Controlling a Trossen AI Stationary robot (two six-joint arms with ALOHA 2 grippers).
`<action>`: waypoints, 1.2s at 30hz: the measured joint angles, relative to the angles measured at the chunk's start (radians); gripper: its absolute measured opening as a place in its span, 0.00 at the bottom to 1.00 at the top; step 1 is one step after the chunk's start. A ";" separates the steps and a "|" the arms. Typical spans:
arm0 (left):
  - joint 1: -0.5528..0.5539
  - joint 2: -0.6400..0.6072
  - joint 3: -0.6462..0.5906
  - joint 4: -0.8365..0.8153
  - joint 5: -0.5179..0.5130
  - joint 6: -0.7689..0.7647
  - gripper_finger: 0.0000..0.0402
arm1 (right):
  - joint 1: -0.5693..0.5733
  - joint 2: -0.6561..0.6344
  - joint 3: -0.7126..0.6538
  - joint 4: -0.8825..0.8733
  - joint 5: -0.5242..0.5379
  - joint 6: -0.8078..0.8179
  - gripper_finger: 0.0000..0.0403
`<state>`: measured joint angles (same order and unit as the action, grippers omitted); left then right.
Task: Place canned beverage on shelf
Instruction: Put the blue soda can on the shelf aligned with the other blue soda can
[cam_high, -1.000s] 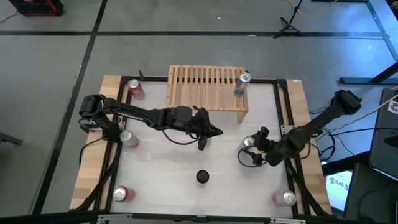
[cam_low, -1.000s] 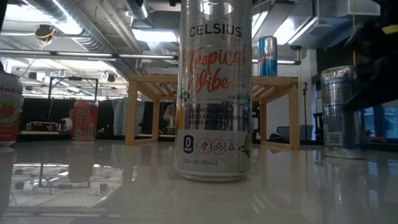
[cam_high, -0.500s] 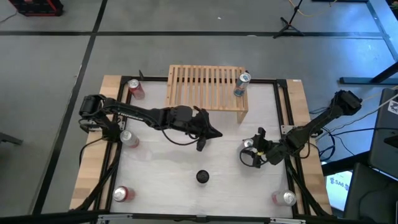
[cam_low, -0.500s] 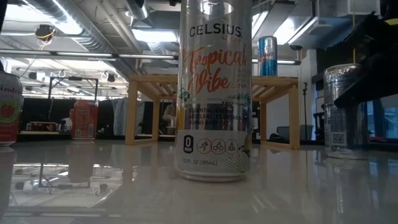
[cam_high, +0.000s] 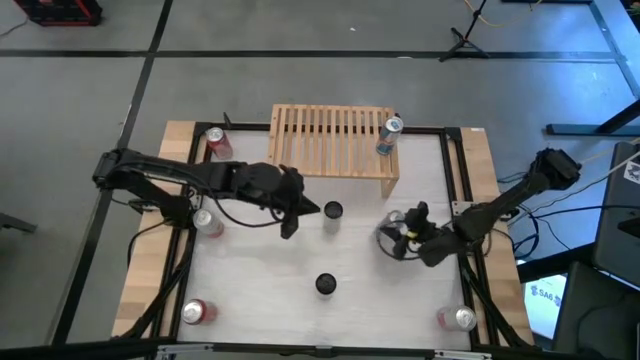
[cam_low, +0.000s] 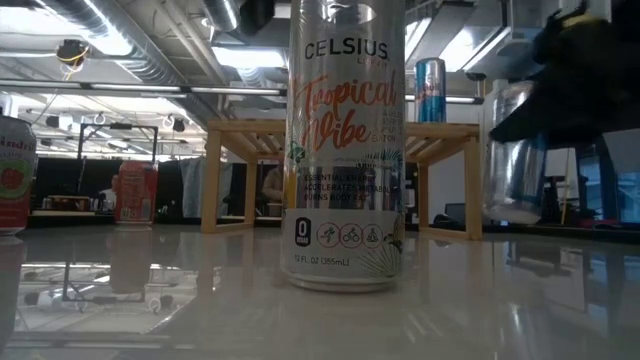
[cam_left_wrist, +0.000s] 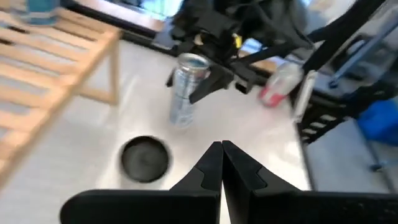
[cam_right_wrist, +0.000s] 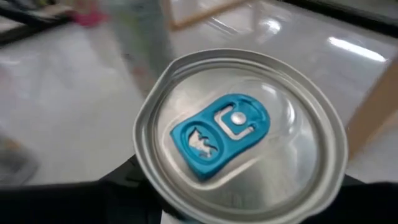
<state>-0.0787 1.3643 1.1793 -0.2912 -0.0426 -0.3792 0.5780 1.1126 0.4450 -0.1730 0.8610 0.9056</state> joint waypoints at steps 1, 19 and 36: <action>0.002 -0.006 0.000 -0.025 -0.009 0.012 0.00 | -0.024 0.033 0.029 -0.038 -0.003 0.023 0.50; 0.009 -0.120 0.000 -0.117 -0.131 0.166 0.00 | -0.141 0.583 0.480 -0.603 0.095 0.667 0.50; 0.041 -0.122 0.000 -0.112 -0.054 0.172 0.00 | -0.139 0.560 0.479 -0.615 0.046 0.629 0.97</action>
<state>-0.0374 1.2423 1.1793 -0.4032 -0.0969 -0.2077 0.4387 1.6726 0.9241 -0.7879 0.9066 1.5350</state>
